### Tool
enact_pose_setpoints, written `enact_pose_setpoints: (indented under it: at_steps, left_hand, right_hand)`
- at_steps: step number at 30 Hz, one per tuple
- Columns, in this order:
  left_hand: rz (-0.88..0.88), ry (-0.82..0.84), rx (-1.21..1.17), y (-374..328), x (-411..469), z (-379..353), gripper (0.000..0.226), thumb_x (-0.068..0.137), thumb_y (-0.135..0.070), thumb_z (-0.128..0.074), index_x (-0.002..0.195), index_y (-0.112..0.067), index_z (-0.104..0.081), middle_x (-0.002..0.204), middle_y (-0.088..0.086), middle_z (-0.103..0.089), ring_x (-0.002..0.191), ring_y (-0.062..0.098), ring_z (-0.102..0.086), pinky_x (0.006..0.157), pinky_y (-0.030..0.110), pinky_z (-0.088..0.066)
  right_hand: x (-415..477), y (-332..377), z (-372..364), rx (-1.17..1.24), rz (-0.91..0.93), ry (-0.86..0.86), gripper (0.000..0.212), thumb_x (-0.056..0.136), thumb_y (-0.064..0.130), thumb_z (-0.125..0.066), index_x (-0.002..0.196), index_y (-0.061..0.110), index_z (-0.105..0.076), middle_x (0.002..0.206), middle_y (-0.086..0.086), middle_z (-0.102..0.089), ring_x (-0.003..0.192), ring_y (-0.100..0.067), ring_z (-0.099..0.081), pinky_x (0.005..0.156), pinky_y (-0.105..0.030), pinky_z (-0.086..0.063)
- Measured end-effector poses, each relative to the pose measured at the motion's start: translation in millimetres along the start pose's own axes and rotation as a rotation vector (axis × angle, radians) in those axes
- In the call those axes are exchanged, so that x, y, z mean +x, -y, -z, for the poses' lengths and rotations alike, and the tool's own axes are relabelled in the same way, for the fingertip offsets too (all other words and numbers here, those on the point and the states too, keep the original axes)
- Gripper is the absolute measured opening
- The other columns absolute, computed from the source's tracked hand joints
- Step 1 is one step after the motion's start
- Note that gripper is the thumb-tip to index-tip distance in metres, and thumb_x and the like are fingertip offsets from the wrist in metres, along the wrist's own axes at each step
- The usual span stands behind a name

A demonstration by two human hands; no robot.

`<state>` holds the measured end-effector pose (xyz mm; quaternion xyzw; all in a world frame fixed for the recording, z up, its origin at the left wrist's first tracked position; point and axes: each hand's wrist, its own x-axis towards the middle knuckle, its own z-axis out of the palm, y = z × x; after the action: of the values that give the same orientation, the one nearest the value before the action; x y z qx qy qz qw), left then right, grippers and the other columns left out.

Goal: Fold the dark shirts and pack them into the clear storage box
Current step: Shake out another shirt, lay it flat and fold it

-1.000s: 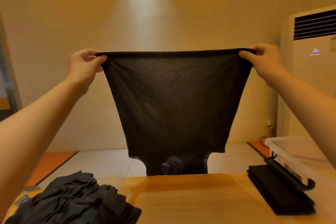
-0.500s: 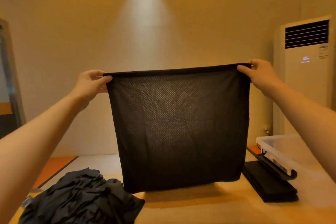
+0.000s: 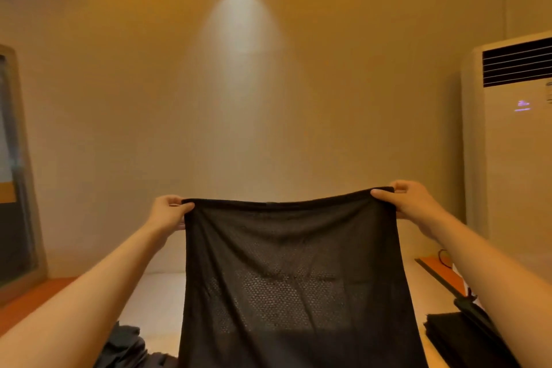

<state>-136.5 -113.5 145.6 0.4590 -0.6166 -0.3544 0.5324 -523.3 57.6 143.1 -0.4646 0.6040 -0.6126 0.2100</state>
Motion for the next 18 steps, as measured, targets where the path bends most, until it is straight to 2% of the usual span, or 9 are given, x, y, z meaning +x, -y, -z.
enact_pose_setpoints:
  at_steps: [3,6,7,8,10,12,15,18]
  left_hand:
    - [-0.009,-0.065,-0.011,-8,30,-8,0.011,0.094,0.000,-0.055,0.085,-0.003,-0.058,0.088,0.018,-0.061,0.071,0.025,-0.058,0.057,0.027,-0.053]
    - [-0.189,-0.196,-0.080,-57,61,2,0.005,0.094,-0.006,-0.059,0.096,-0.003,-0.062,0.097,0.017,-0.063,0.078,0.021,-0.059,0.068,0.030,-0.050]
    - [-0.263,-0.231,-0.117,-75,66,6,0.008,0.094,-0.007,-0.059,0.100,-0.005,-0.062,0.094,0.012,-0.064,0.077,0.017,-0.059,0.069,0.028,-0.050]
    - [-0.328,-0.254,-0.148,-91,66,10,0.009,0.095,-0.009,-0.058,0.103,-0.006,-0.062,0.090,0.006,-0.064,0.077,0.013,-0.060,0.069,0.024,-0.050]
    - [-0.410,-0.286,-0.191,-106,61,15,0.010,0.095,-0.011,-0.058,0.105,-0.009,-0.061,0.086,-0.001,-0.062,0.079,0.009,-0.060,0.069,0.020,-0.050]
    - [-0.426,-0.305,-0.217,-102,53,18,0.010,0.095,-0.012,-0.058,0.104,-0.010,-0.061,0.086,-0.002,-0.062,0.081,0.009,-0.060,0.073,0.021,-0.051]
    - [-0.388,-0.301,-0.246,-84,35,25,0.011,0.095,-0.012,-0.058,0.105,-0.010,-0.062,0.088,-0.001,-0.063,0.085,0.013,-0.061,0.075,0.023,-0.052]
    - [-0.353,-0.254,-0.287,-67,4,32,0.006,0.096,-0.013,-0.057,0.096,-0.013,-0.062,0.088,0.000,-0.064,0.086,0.015,-0.061,0.073,0.023,-0.051]
  right_hand:
    - [30,0,-5,-0.009,0.018,-0.046,0.021,0.089,0.014,-0.066,0.100,-0.002,-0.058,0.091,-0.017,-0.062,0.077,-0.021,-0.062,0.054,-0.023,-0.052]
    - [66,40,2,-0.019,0.223,-0.287,0.024,0.086,0.022,-0.071,0.096,0.002,-0.061,0.090,-0.014,-0.064,0.091,-0.033,-0.065,0.074,-0.042,-0.053]
    - [71,58,5,0.007,0.305,-0.362,0.023,0.086,0.024,-0.071,0.096,0.006,-0.061,0.092,-0.012,-0.065,0.091,-0.030,-0.065,0.078,-0.041,-0.053]
    - [73,76,6,0.037,0.381,-0.410,0.023,0.087,0.025,-0.070,0.098,0.008,-0.061,0.094,-0.010,-0.066,0.088,-0.023,-0.065,0.077,-0.033,-0.053]
    - [70,98,5,0.062,0.479,-0.443,0.021,0.089,0.026,-0.067,0.102,0.009,-0.061,0.090,-0.002,-0.065,0.076,-0.008,-0.061,0.061,-0.011,-0.048]
    - [62,99,2,0.087,0.501,-0.430,0.018,0.091,0.025,-0.064,0.101,0.010,-0.063,0.082,0.006,-0.063,0.071,0.001,-0.057,0.052,-0.004,-0.041]
    - [43,84,-2,0.086,0.458,-0.379,0.013,0.092,0.025,-0.063,0.095,0.012,-0.065,0.079,0.007,-0.063,0.071,0.000,-0.058,0.057,-0.007,-0.044]
    - [17,68,1,0.136,0.408,-0.342,0.011,0.092,0.023,-0.063,0.084,0.017,-0.066,0.079,0.003,-0.065,0.076,-0.008,-0.062,0.072,-0.023,-0.051]
